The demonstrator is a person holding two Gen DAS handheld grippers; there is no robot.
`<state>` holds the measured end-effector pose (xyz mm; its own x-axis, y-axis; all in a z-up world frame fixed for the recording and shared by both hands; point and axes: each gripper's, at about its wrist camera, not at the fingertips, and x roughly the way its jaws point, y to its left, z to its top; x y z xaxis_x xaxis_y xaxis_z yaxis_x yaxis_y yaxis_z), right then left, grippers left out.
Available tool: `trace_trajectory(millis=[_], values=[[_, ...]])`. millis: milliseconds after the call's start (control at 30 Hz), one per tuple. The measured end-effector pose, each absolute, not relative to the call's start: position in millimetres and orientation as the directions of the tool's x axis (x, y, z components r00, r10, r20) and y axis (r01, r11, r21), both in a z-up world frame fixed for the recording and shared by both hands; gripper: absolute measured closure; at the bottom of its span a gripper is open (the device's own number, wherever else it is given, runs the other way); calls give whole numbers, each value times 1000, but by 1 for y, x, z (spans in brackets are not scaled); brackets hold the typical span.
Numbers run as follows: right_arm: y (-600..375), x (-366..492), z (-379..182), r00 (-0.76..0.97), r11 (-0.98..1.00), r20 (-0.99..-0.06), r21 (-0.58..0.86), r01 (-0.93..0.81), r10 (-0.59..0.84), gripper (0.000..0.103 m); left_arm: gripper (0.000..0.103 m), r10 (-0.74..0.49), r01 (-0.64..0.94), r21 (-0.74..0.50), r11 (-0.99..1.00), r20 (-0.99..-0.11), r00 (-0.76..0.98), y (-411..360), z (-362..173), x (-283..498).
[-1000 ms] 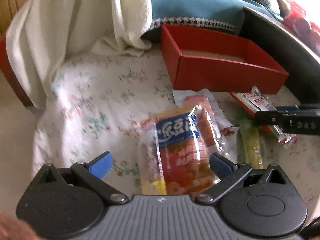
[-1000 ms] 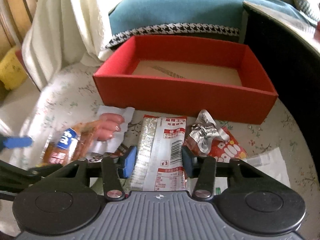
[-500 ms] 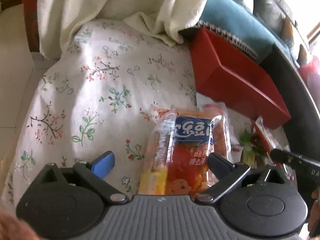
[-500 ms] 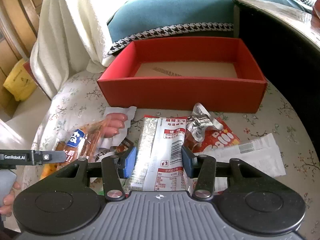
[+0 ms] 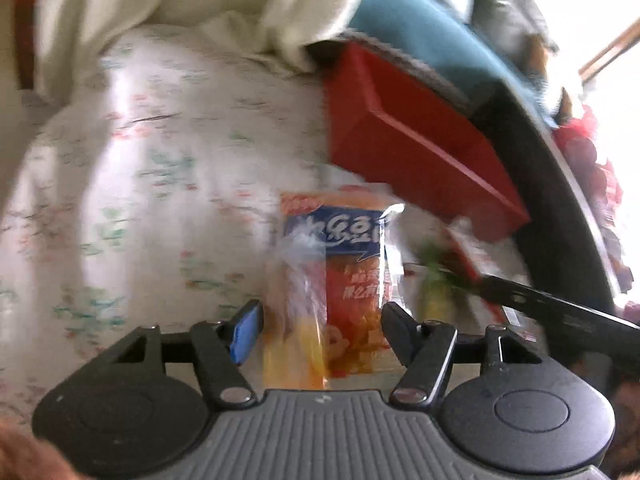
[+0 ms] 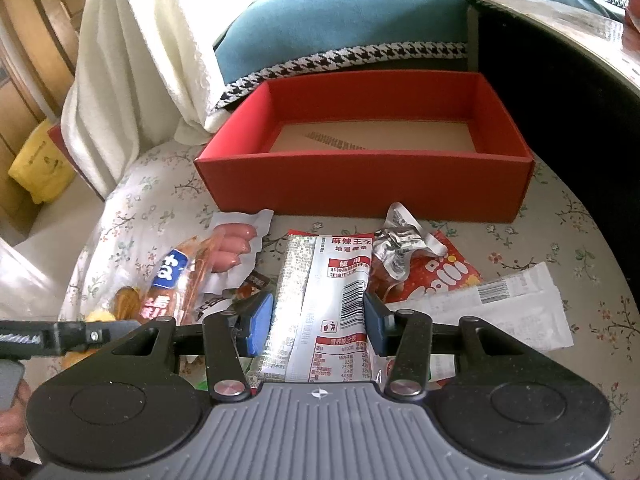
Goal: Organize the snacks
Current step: 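Grasp the clear yellow-labeled bar with the left tool and lift it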
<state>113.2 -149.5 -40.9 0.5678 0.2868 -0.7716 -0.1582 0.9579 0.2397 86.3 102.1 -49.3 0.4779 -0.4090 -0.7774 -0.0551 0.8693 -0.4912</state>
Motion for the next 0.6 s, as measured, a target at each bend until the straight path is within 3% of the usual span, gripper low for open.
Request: trace_trajectory(millis=[233, 600], values=[[-150, 114, -41, 566, 959, -774, 237, -158, 285, 47, 46, -444, -129, -569, 812, -746, 496, 116, -56, 80], [-150, 113, -38, 571, 954, -764, 252, -163, 300, 47, 61, -498, -149, -667, 730, -668, 552, 140, -58, 48]])
